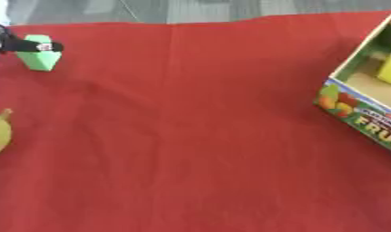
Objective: Pick up the objects with one hand, pass them to the other hand, and then place them into the box on the other side of the table.
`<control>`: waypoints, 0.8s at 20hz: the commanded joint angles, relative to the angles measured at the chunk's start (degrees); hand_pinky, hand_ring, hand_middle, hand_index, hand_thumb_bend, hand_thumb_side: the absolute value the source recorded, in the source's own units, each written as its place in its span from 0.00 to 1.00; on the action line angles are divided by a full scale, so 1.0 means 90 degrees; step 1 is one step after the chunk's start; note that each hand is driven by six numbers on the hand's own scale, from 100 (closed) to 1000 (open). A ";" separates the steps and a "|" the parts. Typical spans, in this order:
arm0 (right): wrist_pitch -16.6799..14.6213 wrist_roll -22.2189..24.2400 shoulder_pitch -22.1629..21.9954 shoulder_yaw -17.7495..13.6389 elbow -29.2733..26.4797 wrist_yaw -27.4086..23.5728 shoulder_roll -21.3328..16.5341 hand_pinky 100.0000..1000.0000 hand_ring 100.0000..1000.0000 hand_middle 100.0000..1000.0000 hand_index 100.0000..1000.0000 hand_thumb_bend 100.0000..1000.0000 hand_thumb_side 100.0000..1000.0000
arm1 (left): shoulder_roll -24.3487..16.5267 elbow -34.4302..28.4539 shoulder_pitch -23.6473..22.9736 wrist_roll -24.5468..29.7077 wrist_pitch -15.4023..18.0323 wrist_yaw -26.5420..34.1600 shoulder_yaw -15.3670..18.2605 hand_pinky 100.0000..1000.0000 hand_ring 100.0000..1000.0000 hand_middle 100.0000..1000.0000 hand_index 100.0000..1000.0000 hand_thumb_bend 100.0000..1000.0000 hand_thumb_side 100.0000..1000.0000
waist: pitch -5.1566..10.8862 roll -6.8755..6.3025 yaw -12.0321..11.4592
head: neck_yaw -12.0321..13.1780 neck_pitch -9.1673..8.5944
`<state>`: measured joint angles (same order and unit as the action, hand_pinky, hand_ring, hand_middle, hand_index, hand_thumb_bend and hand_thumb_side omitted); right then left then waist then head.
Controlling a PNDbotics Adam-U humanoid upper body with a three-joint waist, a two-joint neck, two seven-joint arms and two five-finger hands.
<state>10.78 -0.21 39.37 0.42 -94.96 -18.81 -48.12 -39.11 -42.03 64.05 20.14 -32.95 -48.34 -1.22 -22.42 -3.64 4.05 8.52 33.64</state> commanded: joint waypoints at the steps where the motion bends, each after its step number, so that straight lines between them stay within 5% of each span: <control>1: -0.0022 0.0024 0.0081 -0.0086 -0.0014 0.0071 -0.0150 0.80 0.87 0.79 0.87 0.09 0.33 | -0.0123 -0.0062 0.0180 -0.0163 -0.0023 -0.0135 0.0057 0.83 0.79 0.71 0.81 0.82 0.67 | 0.0107 0.0006 -0.0007 | 0.0044 -0.0038; 16: -0.0047 0.0069 0.0016 -0.0089 0.0038 0.0177 -0.0131 0.80 0.87 0.79 0.87 0.06 0.35 | -0.0094 0.0090 0.0217 -0.0495 -0.0205 -0.0239 0.0145 0.83 0.78 0.70 0.79 0.82 0.68 | 0.0037 0.0000 0.0055 | 0.0144 -0.0035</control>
<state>10.57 0.29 38.82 0.41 -94.22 -17.51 -48.09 -38.70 -40.92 64.95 15.85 -34.46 -49.94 -0.89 -23.26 -3.82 4.57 9.56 33.84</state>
